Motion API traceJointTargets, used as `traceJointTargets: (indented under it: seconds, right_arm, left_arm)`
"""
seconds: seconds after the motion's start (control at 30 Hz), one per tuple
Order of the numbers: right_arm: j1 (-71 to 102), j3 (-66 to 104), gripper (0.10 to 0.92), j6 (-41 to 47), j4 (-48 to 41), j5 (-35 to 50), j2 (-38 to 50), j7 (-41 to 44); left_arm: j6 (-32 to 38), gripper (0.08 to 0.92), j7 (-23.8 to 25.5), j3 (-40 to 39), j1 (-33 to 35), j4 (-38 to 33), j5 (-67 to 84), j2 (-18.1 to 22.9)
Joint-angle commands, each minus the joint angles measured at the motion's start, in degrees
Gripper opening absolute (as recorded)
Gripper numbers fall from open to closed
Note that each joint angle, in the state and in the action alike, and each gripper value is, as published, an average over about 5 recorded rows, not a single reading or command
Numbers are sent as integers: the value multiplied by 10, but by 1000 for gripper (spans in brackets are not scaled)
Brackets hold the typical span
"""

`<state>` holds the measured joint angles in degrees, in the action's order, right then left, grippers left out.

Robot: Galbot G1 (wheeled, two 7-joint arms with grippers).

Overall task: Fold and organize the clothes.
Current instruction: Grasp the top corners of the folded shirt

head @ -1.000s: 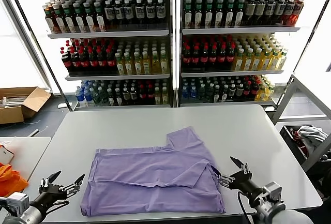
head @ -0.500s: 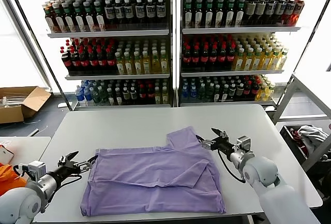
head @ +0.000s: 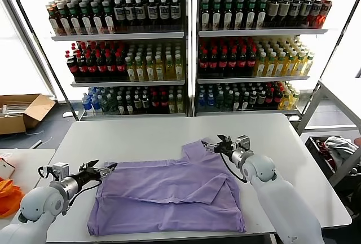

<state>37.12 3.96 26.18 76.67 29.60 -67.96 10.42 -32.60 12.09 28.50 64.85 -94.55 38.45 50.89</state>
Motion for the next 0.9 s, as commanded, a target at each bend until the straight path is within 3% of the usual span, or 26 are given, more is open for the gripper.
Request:
traceJointTargets:
  seconds: [0.03,0.17,0.23,0.7,0.9]
  right_arm:
    - [-31,-21,822,0,-63,-11,-34,-9]
    - [-27,-27,784,6,-65,-18,-34,-18]
    - [-20,-28,727,9,-61,-23,-31,-22]
    - [17,-14,329,-8,19,9,-15,-31]
    - [35,5,158,-10,91,40,-4,-48]
  left_arm:
    - [-3,823,1,-32,-33,42,10,1]
    - [-4,802,1,-29,-27,46,10,3]
    - [-4,761,3,-29,-23,47,10,4]
    - [-4,371,10,-27,-11,24,10,6]
    - [-4,198,1,-15,-6,-30,30,-2]
